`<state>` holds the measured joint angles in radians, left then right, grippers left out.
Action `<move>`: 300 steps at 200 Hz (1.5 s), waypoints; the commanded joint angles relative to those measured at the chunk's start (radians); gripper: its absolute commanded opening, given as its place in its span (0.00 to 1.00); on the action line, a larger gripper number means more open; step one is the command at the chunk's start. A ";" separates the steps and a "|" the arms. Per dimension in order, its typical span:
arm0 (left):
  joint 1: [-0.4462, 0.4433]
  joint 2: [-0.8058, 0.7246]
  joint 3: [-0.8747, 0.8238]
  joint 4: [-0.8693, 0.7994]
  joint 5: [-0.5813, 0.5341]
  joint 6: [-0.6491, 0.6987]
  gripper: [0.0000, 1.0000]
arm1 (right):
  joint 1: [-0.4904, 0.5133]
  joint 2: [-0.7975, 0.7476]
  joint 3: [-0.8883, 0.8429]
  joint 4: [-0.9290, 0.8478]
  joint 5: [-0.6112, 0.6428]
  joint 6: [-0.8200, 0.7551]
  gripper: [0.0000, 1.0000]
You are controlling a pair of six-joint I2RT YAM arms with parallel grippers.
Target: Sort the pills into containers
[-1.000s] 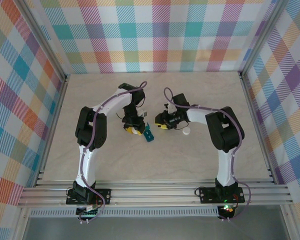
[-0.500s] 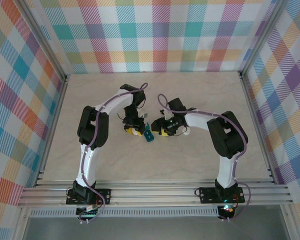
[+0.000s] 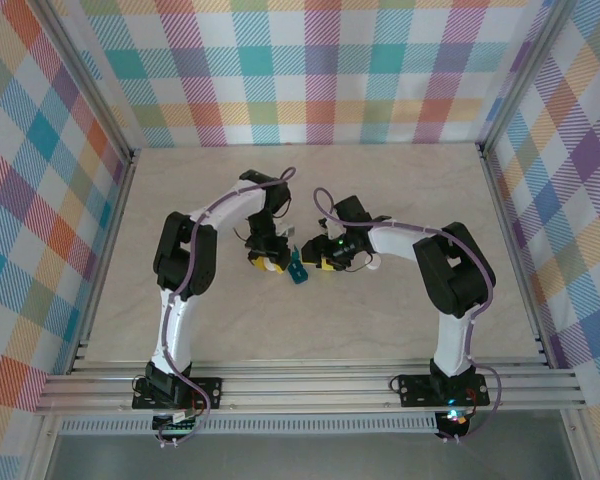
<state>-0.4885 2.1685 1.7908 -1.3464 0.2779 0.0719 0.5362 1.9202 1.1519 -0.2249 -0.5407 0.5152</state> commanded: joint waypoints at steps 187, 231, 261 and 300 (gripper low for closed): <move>0.061 -0.604 -0.417 0.569 -0.050 -0.094 0.00 | 0.157 -0.168 -0.034 -0.135 0.362 -0.205 0.82; 0.092 -0.715 -0.467 0.644 -0.100 -0.125 0.00 | 0.202 -0.113 0.035 -0.147 0.419 -0.263 0.83; 0.121 -0.754 -0.489 0.647 -0.102 -0.128 0.00 | 0.219 -0.057 0.097 -0.160 0.422 -0.289 0.84; 0.143 -0.782 -0.508 0.655 -0.094 -0.133 0.00 | 0.245 0.021 0.186 -0.199 0.471 -0.327 0.84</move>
<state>-0.3622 1.4223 1.3022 -0.7185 0.1844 -0.0437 0.7616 1.8999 1.2816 -0.3767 -0.1097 0.2390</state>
